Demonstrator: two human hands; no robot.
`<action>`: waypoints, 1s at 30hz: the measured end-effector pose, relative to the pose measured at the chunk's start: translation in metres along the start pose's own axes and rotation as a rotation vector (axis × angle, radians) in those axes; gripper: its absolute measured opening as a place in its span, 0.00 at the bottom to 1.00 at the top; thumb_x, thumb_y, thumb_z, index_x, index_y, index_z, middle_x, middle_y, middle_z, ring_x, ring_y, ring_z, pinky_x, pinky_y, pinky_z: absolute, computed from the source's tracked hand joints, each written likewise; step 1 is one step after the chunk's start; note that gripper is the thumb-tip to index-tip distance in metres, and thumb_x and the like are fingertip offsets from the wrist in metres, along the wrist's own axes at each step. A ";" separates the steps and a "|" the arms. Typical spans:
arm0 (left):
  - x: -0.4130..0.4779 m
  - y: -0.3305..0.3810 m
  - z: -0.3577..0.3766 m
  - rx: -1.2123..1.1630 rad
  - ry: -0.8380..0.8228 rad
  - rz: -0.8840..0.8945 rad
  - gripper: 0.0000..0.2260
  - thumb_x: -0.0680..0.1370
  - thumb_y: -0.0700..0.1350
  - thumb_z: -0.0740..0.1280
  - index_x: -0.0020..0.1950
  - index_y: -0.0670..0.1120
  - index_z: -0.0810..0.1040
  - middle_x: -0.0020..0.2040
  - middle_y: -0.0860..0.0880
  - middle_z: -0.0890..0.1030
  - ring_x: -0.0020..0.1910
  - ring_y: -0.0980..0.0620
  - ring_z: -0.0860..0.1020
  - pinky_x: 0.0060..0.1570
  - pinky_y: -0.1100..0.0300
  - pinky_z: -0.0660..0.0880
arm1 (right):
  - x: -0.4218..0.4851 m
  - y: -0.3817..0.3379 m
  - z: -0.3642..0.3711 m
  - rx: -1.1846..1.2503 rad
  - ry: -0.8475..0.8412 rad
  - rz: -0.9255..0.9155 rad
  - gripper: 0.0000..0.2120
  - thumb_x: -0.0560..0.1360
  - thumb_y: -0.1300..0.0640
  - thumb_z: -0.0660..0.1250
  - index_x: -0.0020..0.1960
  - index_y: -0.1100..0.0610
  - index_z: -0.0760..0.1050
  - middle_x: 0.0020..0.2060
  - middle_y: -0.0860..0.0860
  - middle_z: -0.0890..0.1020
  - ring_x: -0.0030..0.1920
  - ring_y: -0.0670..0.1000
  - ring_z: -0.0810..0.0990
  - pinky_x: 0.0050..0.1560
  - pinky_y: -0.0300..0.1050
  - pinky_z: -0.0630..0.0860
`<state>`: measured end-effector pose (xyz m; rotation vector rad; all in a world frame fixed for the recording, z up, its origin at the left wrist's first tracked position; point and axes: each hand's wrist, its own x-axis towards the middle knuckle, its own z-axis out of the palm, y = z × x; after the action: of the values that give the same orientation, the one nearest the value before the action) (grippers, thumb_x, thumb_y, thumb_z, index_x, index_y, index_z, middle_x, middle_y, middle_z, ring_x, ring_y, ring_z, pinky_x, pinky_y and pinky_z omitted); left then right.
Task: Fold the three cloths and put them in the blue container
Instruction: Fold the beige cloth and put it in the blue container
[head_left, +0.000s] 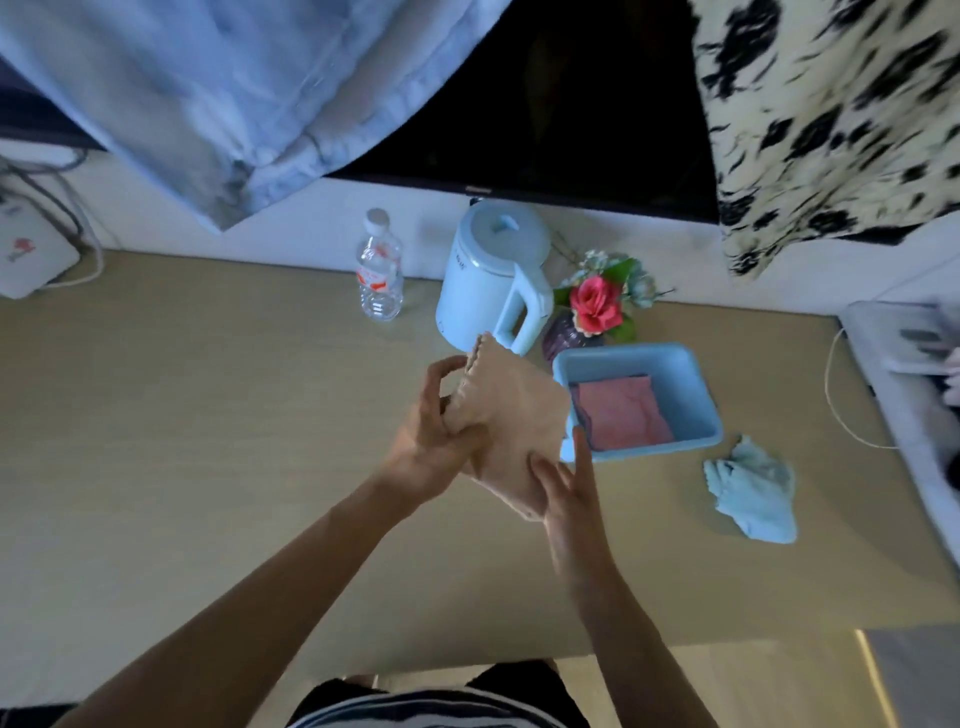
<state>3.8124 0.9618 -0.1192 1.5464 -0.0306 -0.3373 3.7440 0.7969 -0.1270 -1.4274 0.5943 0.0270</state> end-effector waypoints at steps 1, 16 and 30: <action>0.003 0.004 0.011 0.021 -0.015 0.042 0.37 0.69 0.39 0.71 0.74 0.57 0.61 0.46 0.51 0.81 0.39 0.54 0.78 0.41 0.52 0.79 | 0.005 -0.016 -0.008 0.079 -0.013 -0.020 0.36 0.75 0.66 0.70 0.78 0.51 0.60 0.63 0.57 0.81 0.53 0.47 0.84 0.51 0.41 0.81; 0.080 0.013 0.184 0.535 0.048 0.043 0.20 0.70 0.40 0.72 0.61 0.54 0.81 0.56 0.53 0.81 0.42 0.54 0.82 0.41 0.68 0.77 | 0.145 -0.119 -0.203 -0.892 -0.300 -0.232 0.23 0.69 0.58 0.72 0.61 0.41 0.80 0.55 0.51 0.80 0.50 0.54 0.82 0.53 0.52 0.79; 0.141 -0.051 0.244 0.824 -0.026 -0.214 0.21 0.71 0.41 0.72 0.64 0.50 0.81 0.62 0.44 0.81 0.59 0.40 0.80 0.61 0.51 0.76 | 0.231 -0.063 -0.199 -1.674 -0.337 -0.338 0.20 0.78 0.64 0.61 0.70 0.60 0.68 0.61 0.61 0.77 0.57 0.65 0.80 0.49 0.53 0.75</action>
<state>3.8806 0.6922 -0.1877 2.3700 -0.0258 -0.5566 3.8908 0.5255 -0.1667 -3.0228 -0.1156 0.5991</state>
